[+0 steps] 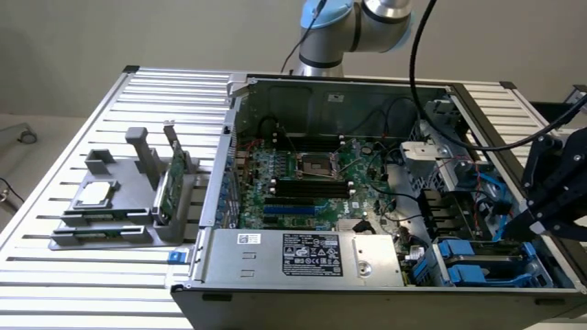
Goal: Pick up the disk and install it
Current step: 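Insert the disk into the insertion slot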
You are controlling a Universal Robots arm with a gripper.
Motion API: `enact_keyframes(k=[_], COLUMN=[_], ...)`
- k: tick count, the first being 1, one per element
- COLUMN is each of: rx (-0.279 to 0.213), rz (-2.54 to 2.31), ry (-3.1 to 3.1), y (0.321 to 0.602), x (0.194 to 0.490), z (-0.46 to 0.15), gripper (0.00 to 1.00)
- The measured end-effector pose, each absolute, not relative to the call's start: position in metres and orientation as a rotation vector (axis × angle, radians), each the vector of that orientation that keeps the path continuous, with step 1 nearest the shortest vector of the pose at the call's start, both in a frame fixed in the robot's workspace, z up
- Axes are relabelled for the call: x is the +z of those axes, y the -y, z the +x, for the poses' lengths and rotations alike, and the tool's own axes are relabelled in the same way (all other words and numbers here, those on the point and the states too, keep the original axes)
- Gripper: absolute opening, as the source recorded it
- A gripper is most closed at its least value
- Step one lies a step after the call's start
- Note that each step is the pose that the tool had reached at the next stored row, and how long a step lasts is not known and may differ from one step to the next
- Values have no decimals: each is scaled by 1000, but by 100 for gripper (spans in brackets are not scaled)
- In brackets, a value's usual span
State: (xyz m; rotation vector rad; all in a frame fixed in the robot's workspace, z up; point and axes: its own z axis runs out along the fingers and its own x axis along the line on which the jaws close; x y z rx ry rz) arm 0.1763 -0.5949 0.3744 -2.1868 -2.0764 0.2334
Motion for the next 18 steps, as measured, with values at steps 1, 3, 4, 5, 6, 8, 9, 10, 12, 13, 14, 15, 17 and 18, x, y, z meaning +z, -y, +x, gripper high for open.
enact_keyframes(k=[1, 3, 4, 5, 6, 8, 9, 10, 12, 13, 14, 15, 17, 18], rx=[234, 233, 233, 233, 232, 231, 231, 230, 230, 230, 230, 230, 230, 230], rz=[-2186, -2185, -2184, -2182, -2181, -2178, -2178, -2177, -2177, -2177, -2176, -2176, -2175, -2174], ry=[2077, 2079, 2080, 2081, 2082, 2084, 2084, 2084, 2084, 2084, 2085, 2085, 2086, 2087], y=[595, 595, 595, 595, 595, 595, 595, 595, 595, 594, 594, 594, 594, 594], x=[374, 374, 374, 374, 374, 374, 374, 374, 374, 374, 374, 374, 374, 374], z=[173, 166, 163, 160, 157, 151, 147, 144, 136, 134, 133, 133, 133, 133], gripper=[11, 11, 11, 11, 11, 11, 11, 11, 11, 11, 11, 11, 11, 11])
